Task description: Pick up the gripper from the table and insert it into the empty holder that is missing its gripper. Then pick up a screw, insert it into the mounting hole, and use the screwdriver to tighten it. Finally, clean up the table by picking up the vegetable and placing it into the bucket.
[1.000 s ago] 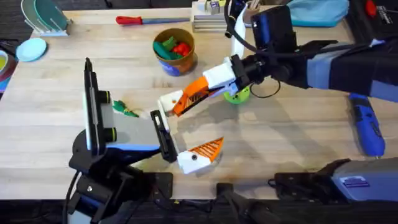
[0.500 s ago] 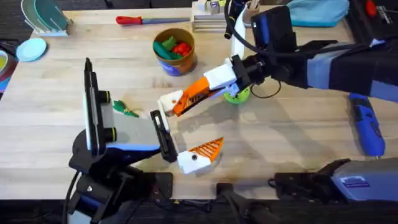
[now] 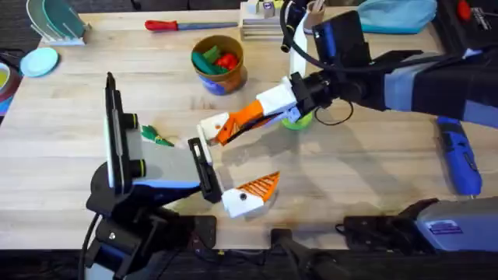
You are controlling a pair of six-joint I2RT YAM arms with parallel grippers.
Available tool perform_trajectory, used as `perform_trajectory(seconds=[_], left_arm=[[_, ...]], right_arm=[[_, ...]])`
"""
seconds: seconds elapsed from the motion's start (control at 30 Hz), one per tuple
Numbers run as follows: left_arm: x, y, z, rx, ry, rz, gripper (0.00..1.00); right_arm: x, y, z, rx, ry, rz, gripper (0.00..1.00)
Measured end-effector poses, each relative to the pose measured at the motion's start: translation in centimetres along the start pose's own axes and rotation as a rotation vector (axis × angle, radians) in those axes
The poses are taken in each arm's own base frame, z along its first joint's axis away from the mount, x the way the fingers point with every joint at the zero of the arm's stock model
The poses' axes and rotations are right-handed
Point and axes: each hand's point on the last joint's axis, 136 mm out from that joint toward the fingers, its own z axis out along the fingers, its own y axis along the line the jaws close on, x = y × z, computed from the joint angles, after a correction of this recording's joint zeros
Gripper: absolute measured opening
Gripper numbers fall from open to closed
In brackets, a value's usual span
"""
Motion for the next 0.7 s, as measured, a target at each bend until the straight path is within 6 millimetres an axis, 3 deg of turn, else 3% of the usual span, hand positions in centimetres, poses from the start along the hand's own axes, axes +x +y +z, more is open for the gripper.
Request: perform_trajectory(seconds=[0.27,0.4,0.57,0.7], left_arm=[[0.00,0.00,0.00,0.000,0.000,0.000,0.992],[-0.01,0.00,0.00,0.000,0.000,0.001,0.992],[-0.01,0.00,0.00,0.000,0.000,0.001,0.993],[-0.02,0.11,0.00,-0.006,-0.001,0.001,0.993]], right_arm=[[-0.08,-0.10,0.00,0.006,-0.004,-0.005,0.433],[-0.10,-0.13,0.00,0.008,-0.005,-0.004,0.282],[-0.10,-0.17,0.00,0.010,-0.006,0.001,0.025],[-0.09,-0.19,0.00,0.011,-0.006,0.001,0.014]])
